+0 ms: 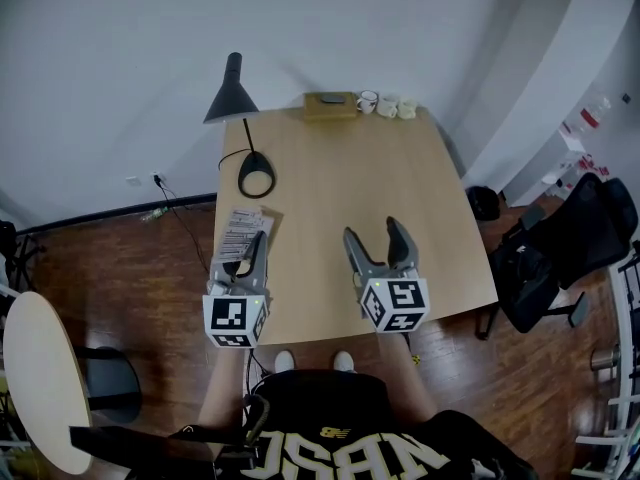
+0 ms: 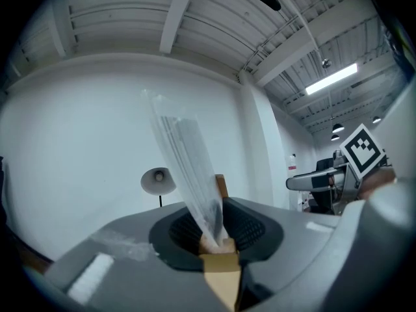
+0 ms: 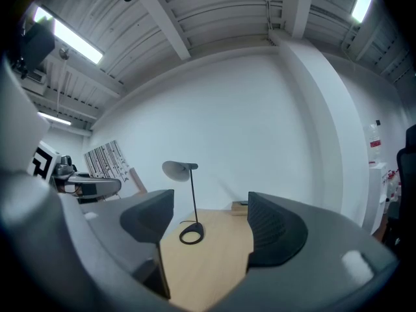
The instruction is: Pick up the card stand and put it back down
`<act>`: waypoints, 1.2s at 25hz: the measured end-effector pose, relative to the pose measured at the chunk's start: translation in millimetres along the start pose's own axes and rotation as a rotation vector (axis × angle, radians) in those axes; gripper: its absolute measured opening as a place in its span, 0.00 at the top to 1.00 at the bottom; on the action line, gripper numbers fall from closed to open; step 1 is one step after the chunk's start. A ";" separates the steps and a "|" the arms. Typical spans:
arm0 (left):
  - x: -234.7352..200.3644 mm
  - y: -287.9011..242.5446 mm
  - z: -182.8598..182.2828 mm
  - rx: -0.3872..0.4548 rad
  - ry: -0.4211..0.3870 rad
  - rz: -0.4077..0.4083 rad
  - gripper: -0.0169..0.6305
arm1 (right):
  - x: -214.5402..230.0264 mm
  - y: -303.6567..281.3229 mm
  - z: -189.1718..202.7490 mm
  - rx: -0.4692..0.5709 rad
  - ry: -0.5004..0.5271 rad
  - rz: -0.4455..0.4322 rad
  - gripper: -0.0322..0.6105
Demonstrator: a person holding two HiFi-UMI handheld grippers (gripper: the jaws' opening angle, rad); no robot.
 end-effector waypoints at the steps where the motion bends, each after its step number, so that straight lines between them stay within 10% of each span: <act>1: -1.4 0.2 3.3 -0.005 0.007 -0.001 0.84 | 0.3 0.3 3.0 -0.008 0.001 0.000 0.40; 30: -85.4 -38.8 92.8 -0.325 0.056 0.082 0.84 | 21.4 -0.8 56.5 -0.191 -0.039 0.070 0.40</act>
Point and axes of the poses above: the fingertips, and each gripper's own axes: y backward along the fingers, x to its right, z out of its underside, the point moved 9 cm from there along y, backward along the fingers, and after that the axes turned 14 degrees about z, right-handed, at the moved point
